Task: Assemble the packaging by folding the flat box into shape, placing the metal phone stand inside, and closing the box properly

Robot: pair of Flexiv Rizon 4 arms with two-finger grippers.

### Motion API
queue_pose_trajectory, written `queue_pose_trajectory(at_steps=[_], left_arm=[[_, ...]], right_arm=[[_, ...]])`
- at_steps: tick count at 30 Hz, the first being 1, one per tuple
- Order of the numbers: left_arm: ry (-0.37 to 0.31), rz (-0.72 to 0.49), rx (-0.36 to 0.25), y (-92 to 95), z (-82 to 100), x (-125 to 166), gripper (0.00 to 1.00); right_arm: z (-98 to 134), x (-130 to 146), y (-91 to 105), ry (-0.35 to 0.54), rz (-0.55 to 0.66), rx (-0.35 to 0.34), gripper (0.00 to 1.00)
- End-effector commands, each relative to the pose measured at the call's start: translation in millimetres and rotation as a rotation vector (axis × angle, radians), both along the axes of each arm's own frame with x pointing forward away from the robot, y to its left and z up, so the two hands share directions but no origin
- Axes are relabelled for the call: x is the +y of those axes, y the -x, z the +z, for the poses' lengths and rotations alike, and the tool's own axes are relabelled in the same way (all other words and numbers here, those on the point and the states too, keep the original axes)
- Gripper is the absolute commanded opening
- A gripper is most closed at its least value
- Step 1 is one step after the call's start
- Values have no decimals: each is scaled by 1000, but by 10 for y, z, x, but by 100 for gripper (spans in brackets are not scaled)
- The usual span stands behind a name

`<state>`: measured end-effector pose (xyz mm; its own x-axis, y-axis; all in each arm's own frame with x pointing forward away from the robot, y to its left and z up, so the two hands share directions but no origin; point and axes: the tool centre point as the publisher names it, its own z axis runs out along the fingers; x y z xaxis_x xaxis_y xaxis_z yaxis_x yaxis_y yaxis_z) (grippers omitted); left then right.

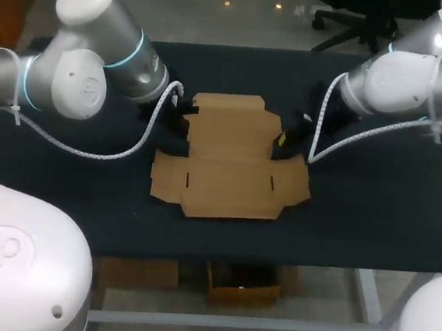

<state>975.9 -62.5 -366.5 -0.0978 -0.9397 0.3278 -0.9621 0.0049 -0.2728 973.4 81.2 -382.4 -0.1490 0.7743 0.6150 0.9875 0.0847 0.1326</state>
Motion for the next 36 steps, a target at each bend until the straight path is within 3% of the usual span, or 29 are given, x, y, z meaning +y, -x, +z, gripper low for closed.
queue_pose_trajectory(at_steps=[1,6,9,12,14,16,18,20,24,26,29,36], left_arm=[[-9,6,-2,45,103,70,0],[-5,10,0,13,153,140,0],[7,7,1,-15,186,188,27],[11,11,-1,-37,203,220,42],[10,18,-2,-52,212,233,57],[7,21,-2,-61,218,241,82],[4,23,-1,-71,224,251,92],[4,26,-1,-75,230,265,96],[7,35,-6,-75,264,315,100],[11,39,-8,-72,281,338,100],[20,46,-17,-56,325,393,100],[52,34,-32,-28,429,502,100]], right_arm=[[79,-175,31,-29,-10,-4,0],[110,-262,-17,-45,-19,10,0],[127,-318,-49,-50,-30,22,0],[144,-367,-78,-61,-37,33,0],[160,-395,-98,-61,-44,37,15],[178,-424,-113,-60,-50,39,28],[191,-444,-127,-60,-56,40,34],[203,-467,-147,-61,-59,41,36],[242,-495,-165,-63,-64,38,58],[255,-508,-171,-66,-65,38,64],[293,-542,-166,-70,-68,31,100],[346,-621,-170,-102,-69,24,100]])
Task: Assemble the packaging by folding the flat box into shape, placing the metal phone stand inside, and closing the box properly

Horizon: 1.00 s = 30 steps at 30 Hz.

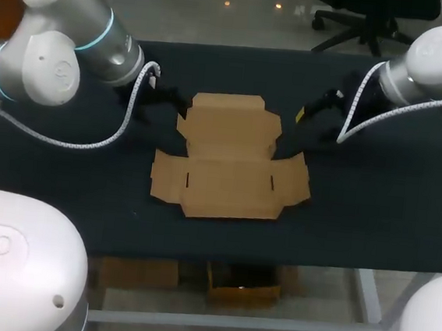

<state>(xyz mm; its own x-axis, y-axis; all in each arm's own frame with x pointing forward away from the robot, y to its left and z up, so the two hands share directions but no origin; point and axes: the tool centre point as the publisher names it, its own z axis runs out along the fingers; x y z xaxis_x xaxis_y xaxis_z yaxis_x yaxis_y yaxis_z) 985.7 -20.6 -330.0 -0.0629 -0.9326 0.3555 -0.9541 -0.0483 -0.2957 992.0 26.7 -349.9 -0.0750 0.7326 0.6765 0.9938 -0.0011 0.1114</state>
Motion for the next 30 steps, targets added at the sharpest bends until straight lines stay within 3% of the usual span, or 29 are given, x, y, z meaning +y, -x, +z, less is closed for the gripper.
queue_pose_trajectory(at_steps=[1,15,19,23,30], left_arm=[[35,-18,-4,67,71,98,100],[40,-28,15,65,282,270,100],[32,-38,28,83,355,347,100],[-3,-46,82,58,356,418,100],[-3,-46,82,58,356,418,100]], right_arm=[[21,-91,11,-32,10,0,100],[202,-210,-27,-40,-7,27,100],[244,-250,-36,-41,-54,80,100],[233,-271,-40,-45,-77,107,100],[233,-271,-40,-45,-77,107,100]])
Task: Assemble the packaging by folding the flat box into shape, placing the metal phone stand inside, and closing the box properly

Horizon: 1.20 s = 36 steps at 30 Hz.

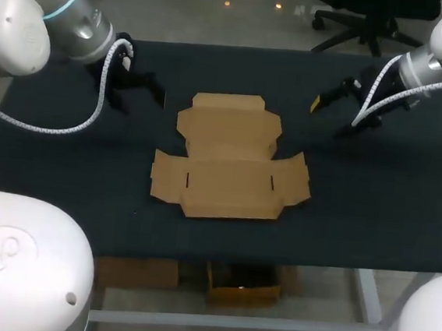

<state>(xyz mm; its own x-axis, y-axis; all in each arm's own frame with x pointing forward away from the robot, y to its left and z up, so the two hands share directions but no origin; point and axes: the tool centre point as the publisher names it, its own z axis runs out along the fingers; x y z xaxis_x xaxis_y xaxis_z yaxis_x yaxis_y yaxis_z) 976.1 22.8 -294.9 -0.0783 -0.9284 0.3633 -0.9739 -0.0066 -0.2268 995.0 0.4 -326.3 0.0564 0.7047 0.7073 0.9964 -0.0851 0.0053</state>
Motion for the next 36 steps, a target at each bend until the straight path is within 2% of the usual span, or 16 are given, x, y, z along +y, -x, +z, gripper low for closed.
queue_pose_trajectory(at_steps=[1,9,10,11,15,20,32,36], left_arm=[[-7,-2,10,-37,5,-16,100],[-7,-2,10,-37,5,-16,100],[-7,-2,10,-37,5,-16,100],[21,-1,9,-86,-14,-21,100],[37,1,-6,-171,-39,-29,100],[38,5,-23,-177,-41,-27,100],[70,-26,-43,-250,-92,-36,100],[81,-38,-46,-292,-93,-42,100]], right_arm=[[-3,-8,-11,-4,5,2,100],[-3,-8,-11,-4,5,2,100],[-5,20,-66,-16,18,-22,100],[-10,40,-109,-15,10,-28,100],[-9,145,-219,-11,36,-29,100],[-32,199,-271,-13,56,-24,100],[-206,321,-392,-24,67,19,100],[-273,376,-435,-49,77,4,100]])
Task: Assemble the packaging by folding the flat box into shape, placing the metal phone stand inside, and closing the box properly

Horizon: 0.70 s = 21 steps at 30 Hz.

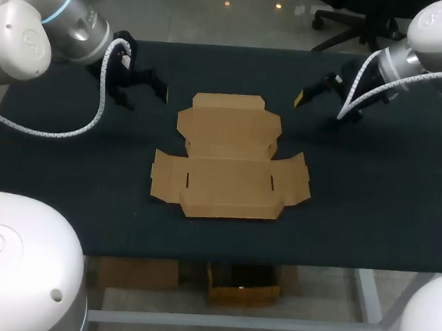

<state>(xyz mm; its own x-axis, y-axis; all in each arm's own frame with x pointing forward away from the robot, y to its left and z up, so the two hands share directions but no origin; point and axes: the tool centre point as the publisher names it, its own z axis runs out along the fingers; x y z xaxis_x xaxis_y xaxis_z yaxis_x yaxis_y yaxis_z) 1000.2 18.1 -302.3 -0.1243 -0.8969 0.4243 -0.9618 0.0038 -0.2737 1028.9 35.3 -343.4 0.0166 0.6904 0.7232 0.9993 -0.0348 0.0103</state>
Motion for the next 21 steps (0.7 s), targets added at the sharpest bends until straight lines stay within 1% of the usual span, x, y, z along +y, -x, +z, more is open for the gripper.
queue_pose_trajectory(at_steps=[1,6,11,14,16,18,21], left_arm=[[12,-13,1,-61,-15,4,100],[13,-23,-5,-115,4,1,100],[12,-29,-11,-171,17,0,100],[15,-29,-13,-205,26,11,100],[18,-26,1,-237,32,26,100],[16,-40,34,-263,42,63,100],[16,-40,34,-263,42,63,100]], right_arm=[[-117,37,-107,-37,27,1,100],[-208,93,-131,-67,50,-28,100],[-321,118,-141,-85,37,15,100],[-321,118,-141,-85,37,15,100],[-321,118,-141,-85,37,15,100],[-321,118,-141,-85,37,15,100],[-321,118,-141,-85,37,15,100]])
